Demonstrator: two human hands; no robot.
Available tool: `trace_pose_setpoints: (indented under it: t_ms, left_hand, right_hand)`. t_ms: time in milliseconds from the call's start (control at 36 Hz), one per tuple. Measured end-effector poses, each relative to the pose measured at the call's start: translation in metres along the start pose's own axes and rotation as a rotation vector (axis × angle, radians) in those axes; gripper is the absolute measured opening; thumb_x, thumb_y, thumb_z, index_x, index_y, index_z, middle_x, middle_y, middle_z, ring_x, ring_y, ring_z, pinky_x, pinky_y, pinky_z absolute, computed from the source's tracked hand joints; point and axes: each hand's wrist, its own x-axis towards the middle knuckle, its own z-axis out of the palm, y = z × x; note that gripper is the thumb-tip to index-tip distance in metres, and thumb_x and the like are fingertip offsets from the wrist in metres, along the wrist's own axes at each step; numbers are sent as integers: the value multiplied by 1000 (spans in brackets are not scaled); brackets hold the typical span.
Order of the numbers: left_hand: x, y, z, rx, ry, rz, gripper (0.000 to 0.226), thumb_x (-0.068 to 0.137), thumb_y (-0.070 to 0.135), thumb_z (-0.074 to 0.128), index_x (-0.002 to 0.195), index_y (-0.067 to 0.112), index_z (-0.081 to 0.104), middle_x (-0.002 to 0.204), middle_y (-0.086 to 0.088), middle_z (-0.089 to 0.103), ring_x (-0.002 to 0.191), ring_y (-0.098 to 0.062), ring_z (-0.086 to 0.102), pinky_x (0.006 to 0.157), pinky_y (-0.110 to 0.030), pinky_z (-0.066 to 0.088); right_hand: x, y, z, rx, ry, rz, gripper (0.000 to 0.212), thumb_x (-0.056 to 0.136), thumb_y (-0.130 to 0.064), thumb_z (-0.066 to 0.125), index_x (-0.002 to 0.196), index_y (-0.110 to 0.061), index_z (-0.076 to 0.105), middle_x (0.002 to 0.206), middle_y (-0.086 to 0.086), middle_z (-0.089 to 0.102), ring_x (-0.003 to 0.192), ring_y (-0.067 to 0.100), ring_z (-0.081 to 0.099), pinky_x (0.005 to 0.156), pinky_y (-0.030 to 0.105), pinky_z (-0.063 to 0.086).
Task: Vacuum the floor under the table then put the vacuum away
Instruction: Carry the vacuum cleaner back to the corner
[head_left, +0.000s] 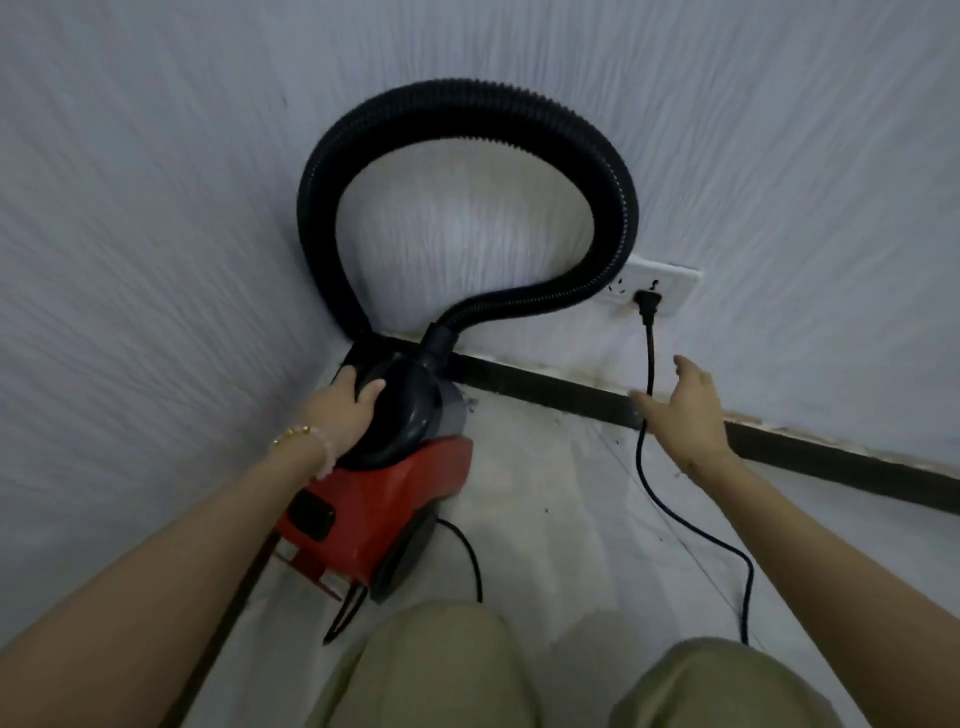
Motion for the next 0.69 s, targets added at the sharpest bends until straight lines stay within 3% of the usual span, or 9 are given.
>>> trace_pose_setpoints:
  t_ms: [111,222,306,361,444,528,611,694]
  left_hand:
    - [-8,2,3,55,75,47,54,100,41,35,139,5,40,128,-24,57,115,-38,55,95,-39,44]
    - [-13,0,6,108,133,76,47,99,42,35,123,3,49,108,-24,64,97,-36,61,80,-36,47]
    - [-11,-2,9,148,187,90,45,98,43,36,114,3,50,97,-23,65,87,-35,63,71,-34,45]
    - [-7,-4,10,164,205,102,45,98,44,35,111,4,50,91,-21,65,82,-34,62,66,-33,44]
    - [-6,-7,11,164,222,116,40,98,46,35,98,8,47,77,-12,57,77,-32,60,63,-32,40]
    - [-6,-9,14,158,251,129,35,97,47,36,90,13,41,80,-16,59,82,-37,62,65,-33,40]
    - [-8,-11,17,179,290,140,42,96,50,35,98,9,47,91,-22,64,86,-39,62,70,-37,45]
    - [-12,-9,19,157,308,147,49,97,49,34,108,5,50,84,-17,60,76,-32,58,66,-36,45]
  right_hand:
    - [12,-4,16,294,-118,92,69,91,-36,57,147,-9,26,141,10,43,124,27,46,106,42,38]
    - [35,-26,16,499,-12,44,53,93,-36,53,137,-8,41,112,6,56,100,20,54,90,32,42]
    - [59,-37,13,697,94,69,33,95,-38,48,107,-8,52,82,6,57,67,17,53,63,27,47]
    - [70,-39,18,744,140,105,30,97,-37,42,87,-10,52,66,2,46,53,13,39,48,23,35]
    - [75,-35,26,813,138,105,33,98,-34,38,75,-16,53,58,-1,41,43,9,34,39,20,27]
    - [75,-31,25,949,71,104,30,98,-31,40,74,-17,52,51,-4,38,32,3,27,35,17,20]
    - [73,-30,22,1002,39,113,32,99,-31,38,75,-16,52,42,-8,40,30,3,26,34,14,20]
    - [68,-33,18,1001,48,139,32,100,-29,38,73,-16,50,49,-6,38,28,3,25,32,14,19]
